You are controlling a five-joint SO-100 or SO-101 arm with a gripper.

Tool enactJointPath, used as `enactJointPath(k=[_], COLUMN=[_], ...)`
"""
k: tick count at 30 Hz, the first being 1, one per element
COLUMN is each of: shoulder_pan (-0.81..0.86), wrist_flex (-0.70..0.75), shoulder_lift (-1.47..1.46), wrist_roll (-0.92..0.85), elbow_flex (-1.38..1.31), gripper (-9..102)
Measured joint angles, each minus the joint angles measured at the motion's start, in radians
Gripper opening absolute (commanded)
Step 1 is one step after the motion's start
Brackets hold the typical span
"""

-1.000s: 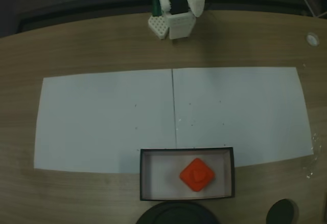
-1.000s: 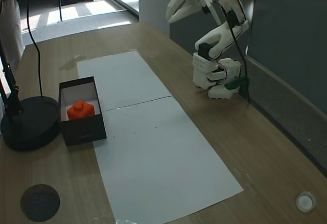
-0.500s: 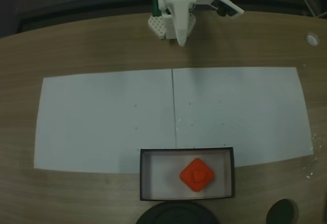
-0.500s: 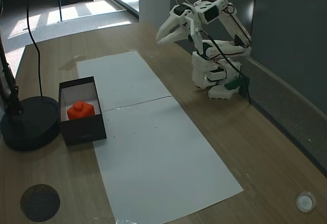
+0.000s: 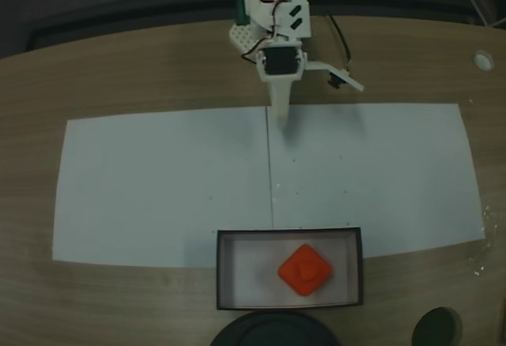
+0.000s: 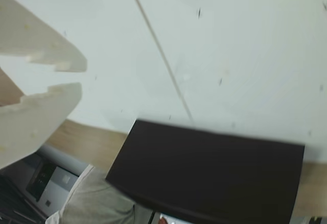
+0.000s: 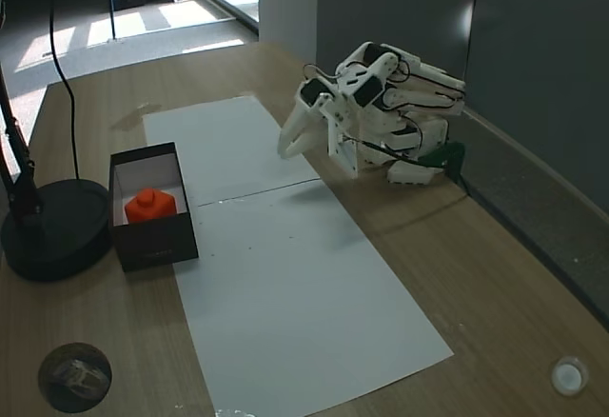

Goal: Grab a orange square and put it in the box.

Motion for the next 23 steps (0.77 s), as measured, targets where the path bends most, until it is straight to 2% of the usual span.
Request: enactJointPath(k=[3, 9, 23], shoulder_pan=[0.008, 0.012, 0.02], wrist_flex=[0.034, 0.281, 0.288], shoulder_lift=[0.0, 0.0, 0.0], wrist_roll=[0.0, 0.0, 0.002], elbow_flex=[0.011, -0.028, -0.035], gripper=[0, 0, 0])
